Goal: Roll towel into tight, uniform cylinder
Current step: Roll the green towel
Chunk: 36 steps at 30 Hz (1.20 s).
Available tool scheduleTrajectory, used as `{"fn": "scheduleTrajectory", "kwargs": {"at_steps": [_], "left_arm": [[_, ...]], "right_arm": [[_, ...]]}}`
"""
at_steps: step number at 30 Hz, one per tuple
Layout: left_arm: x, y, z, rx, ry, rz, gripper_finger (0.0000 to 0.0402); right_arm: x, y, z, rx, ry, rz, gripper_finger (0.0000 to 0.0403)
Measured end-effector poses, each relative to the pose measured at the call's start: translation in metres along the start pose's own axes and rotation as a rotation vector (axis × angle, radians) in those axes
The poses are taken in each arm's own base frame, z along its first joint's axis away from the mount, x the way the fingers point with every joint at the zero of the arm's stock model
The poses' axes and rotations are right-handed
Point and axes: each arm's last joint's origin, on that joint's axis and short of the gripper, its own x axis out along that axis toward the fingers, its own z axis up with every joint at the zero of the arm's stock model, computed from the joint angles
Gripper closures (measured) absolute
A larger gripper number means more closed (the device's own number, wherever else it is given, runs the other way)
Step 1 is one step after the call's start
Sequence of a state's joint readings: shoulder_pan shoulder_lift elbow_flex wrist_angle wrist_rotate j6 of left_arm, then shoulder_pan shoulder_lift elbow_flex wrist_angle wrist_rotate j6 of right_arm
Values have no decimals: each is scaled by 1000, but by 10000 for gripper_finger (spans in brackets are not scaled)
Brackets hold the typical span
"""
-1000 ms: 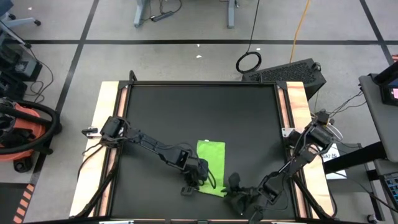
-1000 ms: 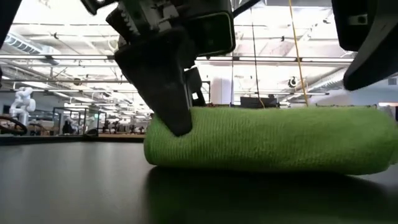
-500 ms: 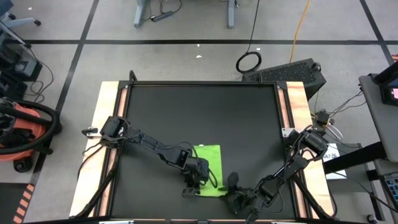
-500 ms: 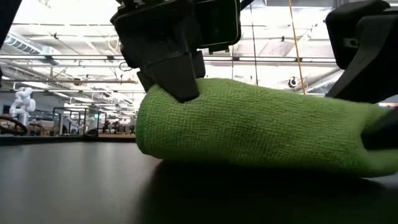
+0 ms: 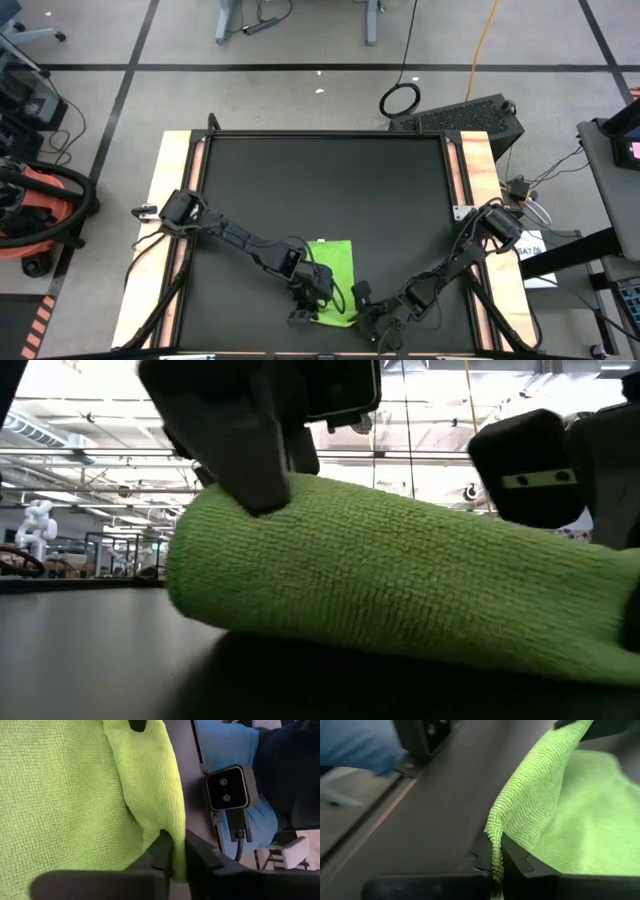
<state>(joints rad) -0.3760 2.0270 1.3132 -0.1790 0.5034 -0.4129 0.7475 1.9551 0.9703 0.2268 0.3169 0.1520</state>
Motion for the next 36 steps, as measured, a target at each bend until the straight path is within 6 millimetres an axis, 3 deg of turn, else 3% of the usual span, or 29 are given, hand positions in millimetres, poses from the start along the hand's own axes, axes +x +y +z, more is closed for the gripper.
{"fn": "scheduleTrajectory", "kwargs": {"at_steps": [9, 13, 21, 27, 36], "left_arm": [[5, -6, -9, -8, 51, 37, 189], [1, -10, -12, -2, 68, 78, 144], [-17, -48, -17, 162, -14, 267, 137], [-13, -72, -24, 235, -44, 263, 137], [-7, -76, -22, 247, -95, 261, 136]], "right_arm": [[9, -27, 7, 68, 11, 283, 399], [12, -43, 9, 117, 9, 376, 399], [17, -74, 10, 209, 23, 466, 396], [18, -94, 10, 259, 17, 516, 395], [18, -104, 12, 345, 6, 572, 368]]}}
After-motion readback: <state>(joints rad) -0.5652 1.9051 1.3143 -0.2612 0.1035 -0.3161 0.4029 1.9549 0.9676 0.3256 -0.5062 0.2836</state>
